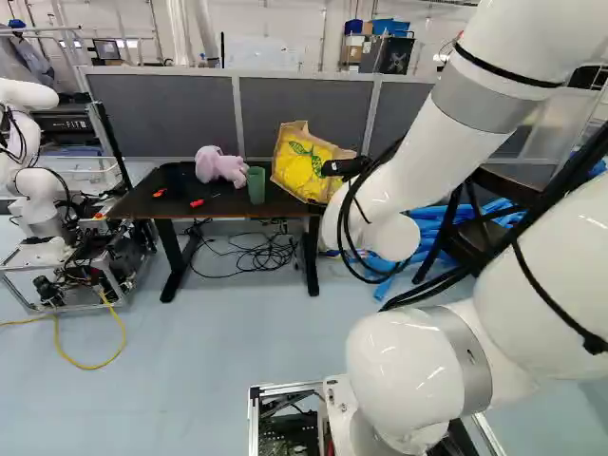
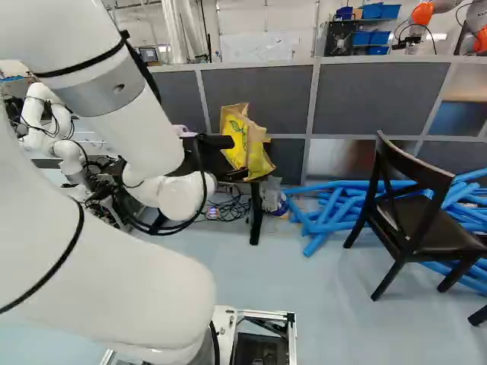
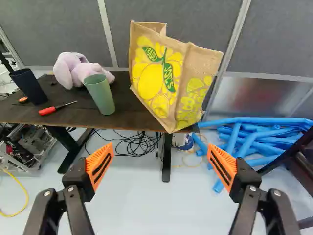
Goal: Pick up the bag on the ground and place it on the table
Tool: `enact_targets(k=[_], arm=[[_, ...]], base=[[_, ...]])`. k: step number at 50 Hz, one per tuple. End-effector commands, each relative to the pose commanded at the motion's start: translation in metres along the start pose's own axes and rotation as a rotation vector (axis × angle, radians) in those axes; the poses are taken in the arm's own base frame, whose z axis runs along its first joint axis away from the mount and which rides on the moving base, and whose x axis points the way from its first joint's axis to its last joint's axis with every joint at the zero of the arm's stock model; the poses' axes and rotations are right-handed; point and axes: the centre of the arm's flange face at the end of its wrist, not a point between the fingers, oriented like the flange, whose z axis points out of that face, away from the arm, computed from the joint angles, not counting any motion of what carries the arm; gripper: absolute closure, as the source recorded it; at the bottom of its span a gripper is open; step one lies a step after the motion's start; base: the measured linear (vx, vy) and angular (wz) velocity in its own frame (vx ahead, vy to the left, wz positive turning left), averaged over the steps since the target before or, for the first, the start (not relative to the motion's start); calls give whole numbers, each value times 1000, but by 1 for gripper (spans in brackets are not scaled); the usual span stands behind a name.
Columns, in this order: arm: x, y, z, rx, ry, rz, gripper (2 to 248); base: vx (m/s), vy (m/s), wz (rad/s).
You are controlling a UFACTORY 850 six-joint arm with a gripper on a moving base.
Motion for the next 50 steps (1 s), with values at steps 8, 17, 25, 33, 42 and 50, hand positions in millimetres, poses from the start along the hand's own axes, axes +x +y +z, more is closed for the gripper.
enact_targets(k=[8, 17, 25, 33, 42, 50], arm=[[-6, 0, -5, -1, 14, 4, 3], [-10, 1, -10, -2, 25, 8, 3], [-12, 1, -12, -3, 30, 10, 3], [-13, 1, -13, -3, 32, 10, 3], [-13, 1, -13, -3, 32, 10, 3], [-13, 1, -13, -3, 32, 10, 3]], base=[[0, 0, 0], [0, 0, 0], [0, 0, 0], [0, 0, 0], [0, 0, 0], [0, 0, 0]])
